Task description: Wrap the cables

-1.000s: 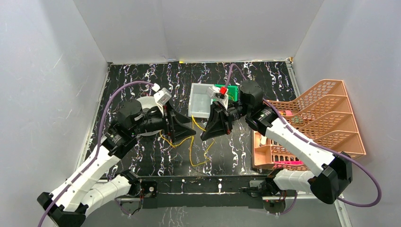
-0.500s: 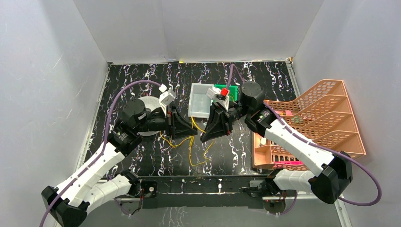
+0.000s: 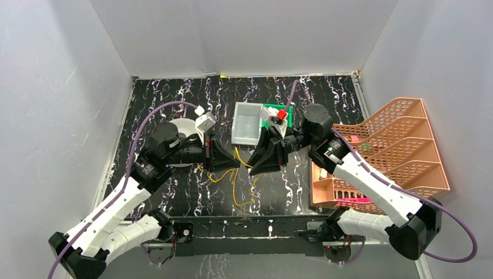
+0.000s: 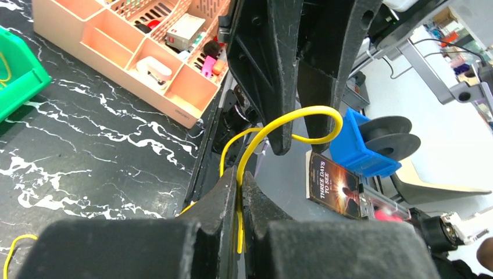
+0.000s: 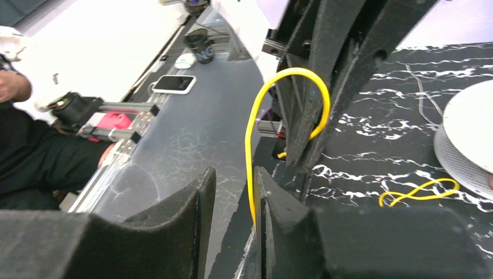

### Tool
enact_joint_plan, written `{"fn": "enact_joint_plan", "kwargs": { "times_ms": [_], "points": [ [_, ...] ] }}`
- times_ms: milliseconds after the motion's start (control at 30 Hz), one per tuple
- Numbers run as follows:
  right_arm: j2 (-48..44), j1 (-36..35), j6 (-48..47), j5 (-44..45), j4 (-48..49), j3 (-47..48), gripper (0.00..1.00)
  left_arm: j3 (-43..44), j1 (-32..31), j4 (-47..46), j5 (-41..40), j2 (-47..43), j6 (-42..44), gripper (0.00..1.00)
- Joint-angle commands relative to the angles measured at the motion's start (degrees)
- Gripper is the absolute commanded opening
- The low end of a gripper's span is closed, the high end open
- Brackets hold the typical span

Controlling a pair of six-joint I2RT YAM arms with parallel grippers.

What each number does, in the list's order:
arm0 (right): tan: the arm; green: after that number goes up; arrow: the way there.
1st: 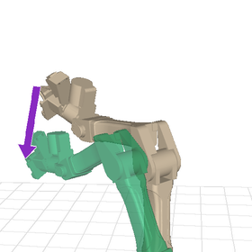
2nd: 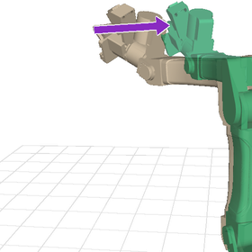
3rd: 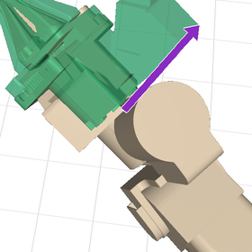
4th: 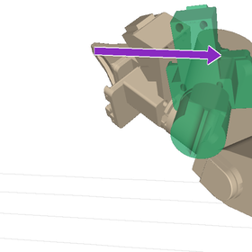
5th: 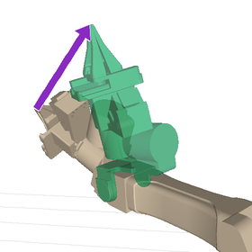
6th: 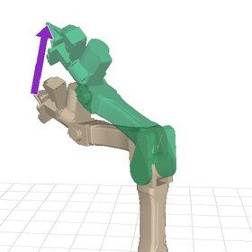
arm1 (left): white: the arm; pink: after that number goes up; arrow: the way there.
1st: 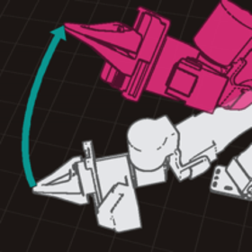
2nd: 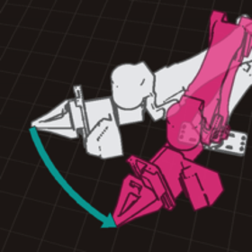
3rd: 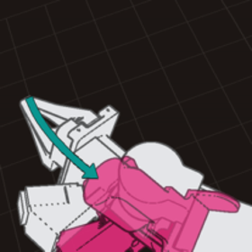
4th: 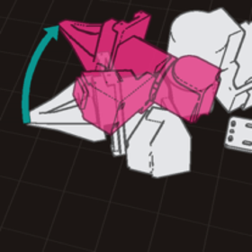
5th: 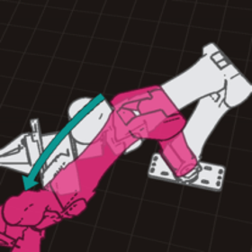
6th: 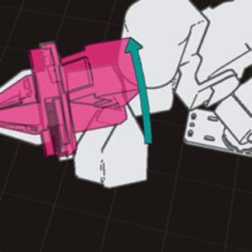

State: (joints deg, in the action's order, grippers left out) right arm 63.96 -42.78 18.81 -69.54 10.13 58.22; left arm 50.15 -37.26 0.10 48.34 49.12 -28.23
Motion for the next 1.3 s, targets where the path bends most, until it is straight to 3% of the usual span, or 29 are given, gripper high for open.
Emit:
{"fn": "enact_joint_plan", "kwargs": {
  "times_ms": [0,167,367,767,1067,1267],
  "points": [
    [-3.51,-0.28,-3.56,8.97,-7.65,0.13,0.42,5.4,-0.14,10.13,-4.79,-1.57,4.72,0.0],
    [-5.53,-0.3,-6.47,19.72,-14.67,1.06,0.5,9.77,-0.1,20.38,-10.02,-0.65,8.88,0.0],
    [-4.83,-0.79,-6.03,25.84,-13.47,1.15,0.58,12.75,-0.1,27.64,-14.82,-0.05,11.87,0.0],
    [0.73,-7.16,-8.48,28.7,-6.72,2.47,0.63,15.62,-0.1,32.5,-16.09,0.88,12.3,0.0],
    [2.42,-7.84,-10.25,30.16,-3.26,2.76,0.64,16.95,-0.11,34.33,-15.82,1.59,12.41,0.0],
    [1.9,-7.9,-9.24,28.22,0.93,0.43,0.57,18.35,-0.1,34.8,-16.31,1.55,11.97,0.0]
  ]
}}
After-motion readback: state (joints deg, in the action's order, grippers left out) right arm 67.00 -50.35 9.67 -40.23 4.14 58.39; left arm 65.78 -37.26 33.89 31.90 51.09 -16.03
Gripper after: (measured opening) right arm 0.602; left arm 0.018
